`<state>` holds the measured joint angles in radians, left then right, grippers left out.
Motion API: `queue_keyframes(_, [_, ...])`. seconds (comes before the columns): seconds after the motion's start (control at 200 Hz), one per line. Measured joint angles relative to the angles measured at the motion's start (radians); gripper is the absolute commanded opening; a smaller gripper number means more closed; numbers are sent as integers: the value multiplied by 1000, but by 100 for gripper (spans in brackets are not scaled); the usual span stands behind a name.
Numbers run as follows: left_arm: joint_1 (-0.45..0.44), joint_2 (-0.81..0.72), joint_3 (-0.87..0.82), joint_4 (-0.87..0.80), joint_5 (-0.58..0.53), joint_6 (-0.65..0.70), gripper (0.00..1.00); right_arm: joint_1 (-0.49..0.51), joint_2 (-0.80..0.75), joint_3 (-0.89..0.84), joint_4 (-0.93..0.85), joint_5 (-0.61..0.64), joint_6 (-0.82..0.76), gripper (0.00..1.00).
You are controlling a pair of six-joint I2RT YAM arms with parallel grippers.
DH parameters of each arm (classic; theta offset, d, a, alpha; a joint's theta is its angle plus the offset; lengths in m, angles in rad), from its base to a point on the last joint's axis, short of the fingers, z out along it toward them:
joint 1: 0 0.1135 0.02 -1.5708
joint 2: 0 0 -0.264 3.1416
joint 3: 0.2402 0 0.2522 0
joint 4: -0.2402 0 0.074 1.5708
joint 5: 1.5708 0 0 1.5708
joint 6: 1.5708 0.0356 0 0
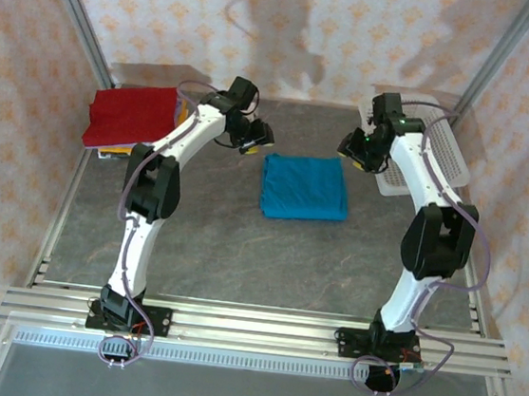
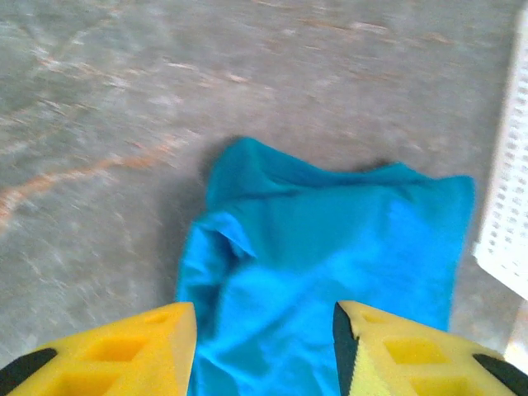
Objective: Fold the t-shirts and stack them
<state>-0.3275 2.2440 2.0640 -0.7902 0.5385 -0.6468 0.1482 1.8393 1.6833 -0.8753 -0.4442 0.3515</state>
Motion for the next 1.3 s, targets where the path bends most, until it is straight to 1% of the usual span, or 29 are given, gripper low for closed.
queue_keyframes(0.11, [-74, -76, -72, 75, -9, -24, 50, 13, 0, -72, 45, -36, 7, 48])
queue_keyframes(0.185, [-117, -81, -121, 143, -1, -47, 51, 21, 35, -118, 74, -64, 18, 48])
queue_keyframes(0.25, [-138, -61, -164, 188, 5, -66, 51, 26, 77, -140, 93, -84, 26, 48])
queue_keyframes(0.35, [-131, 4, -206, 227, 3, -87, 51, 26, 133, -169, 110, -98, 33, 48])
queue_keyframes(0.435, [-116, 51, -242, 243, -2, -90, 51, 26, 149, -202, 122, -99, 33, 48])
queue_keyframes(0.621, [-105, 36, -303, 296, -14, -88, 52, 36, 141, -301, 161, -104, 29, 48])
queue_keyframes(0.696, [-105, 10, -350, 336, -17, -85, 52, 47, 103, -346, 188, -102, 29, 48])
queue_keyframes(0.846, [-122, -78, -485, 354, -32, -66, 52, 97, 5, -479, 214, -102, 33, 48])
queue_keyframes(0.966, [-151, -184, -625, 349, -70, -51, 57, 140, -111, -583, 207, -95, 53, 51])
queue_keyframes(1.071, [-171, -272, -733, 333, -91, -38, 61, 146, -232, -650, 195, -93, 73, 54])
queue_keyframes(1.191, [-183, -344, -767, 278, -126, -20, 64, 146, -366, -674, 168, -80, 84, 55])
queue_keyframes(1.271, [-190, -397, -764, 243, -161, 2, 67, 146, -407, -673, 154, -79, 85, 55])
queue_keyframes(1.301, [-190, -415, -759, 227, -177, 8, 70, 146, -410, -671, 147, -79, 84, 55])
